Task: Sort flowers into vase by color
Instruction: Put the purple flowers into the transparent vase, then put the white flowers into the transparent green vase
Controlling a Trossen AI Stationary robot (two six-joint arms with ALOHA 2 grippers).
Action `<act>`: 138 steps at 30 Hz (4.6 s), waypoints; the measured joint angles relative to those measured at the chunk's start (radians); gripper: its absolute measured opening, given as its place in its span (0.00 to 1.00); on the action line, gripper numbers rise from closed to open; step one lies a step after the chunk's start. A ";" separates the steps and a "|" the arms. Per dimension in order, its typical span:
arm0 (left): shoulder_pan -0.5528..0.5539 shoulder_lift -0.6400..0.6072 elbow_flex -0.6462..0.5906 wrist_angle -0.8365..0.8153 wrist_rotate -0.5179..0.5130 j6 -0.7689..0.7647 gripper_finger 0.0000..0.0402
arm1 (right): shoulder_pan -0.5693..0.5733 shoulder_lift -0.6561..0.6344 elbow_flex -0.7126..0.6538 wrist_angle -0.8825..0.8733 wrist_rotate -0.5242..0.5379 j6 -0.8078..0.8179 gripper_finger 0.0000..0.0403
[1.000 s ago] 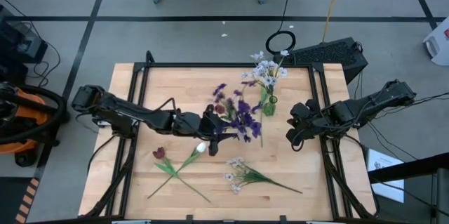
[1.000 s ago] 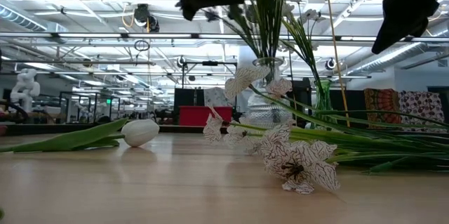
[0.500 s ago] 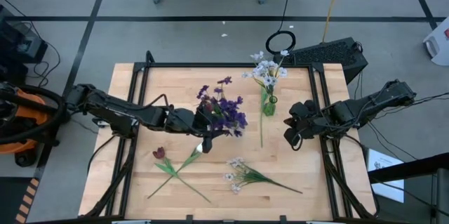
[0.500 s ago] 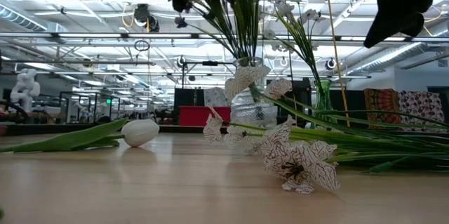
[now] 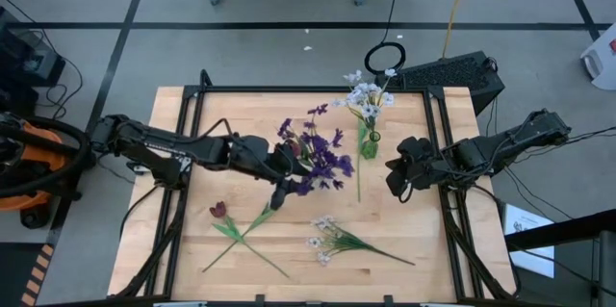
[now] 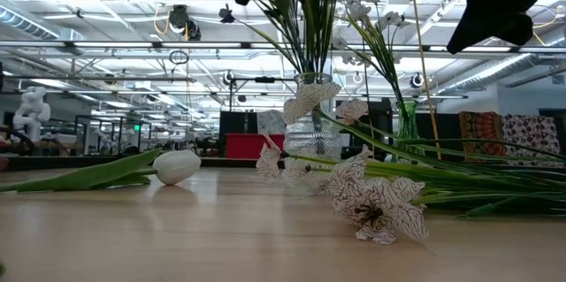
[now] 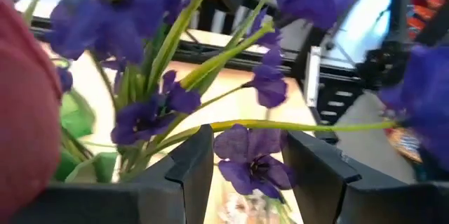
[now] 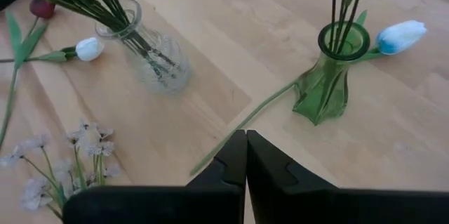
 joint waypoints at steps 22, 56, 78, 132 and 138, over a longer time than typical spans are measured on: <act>0.002 0.000 0.001 -0.004 0.175 0.045 0.02 | 0.000 0.000 0.000 -0.002 0.074 -0.033 0.00; 0.003 -0.283 0.001 -0.385 0.014 -0.007 0.02 | 0.000 0.000 0.000 0.002 0.100 0.001 0.00; -0.006 -0.285 0.001 -0.406 -0.060 -0.031 0.13 | 0.000 0.000 0.000 0.003 0.100 0.025 0.00; -0.003 -0.569 -0.496 -0.545 -0.087 -0.029 0.24 | 0.070 0.842 0.592 -0.041 -0.486 -0.238 0.19; -0.003 -0.569 -0.497 -0.544 -0.081 -0.031 0.24 | 0.110 0.912 0.592 -0.020 -0.486 -0.193 0.41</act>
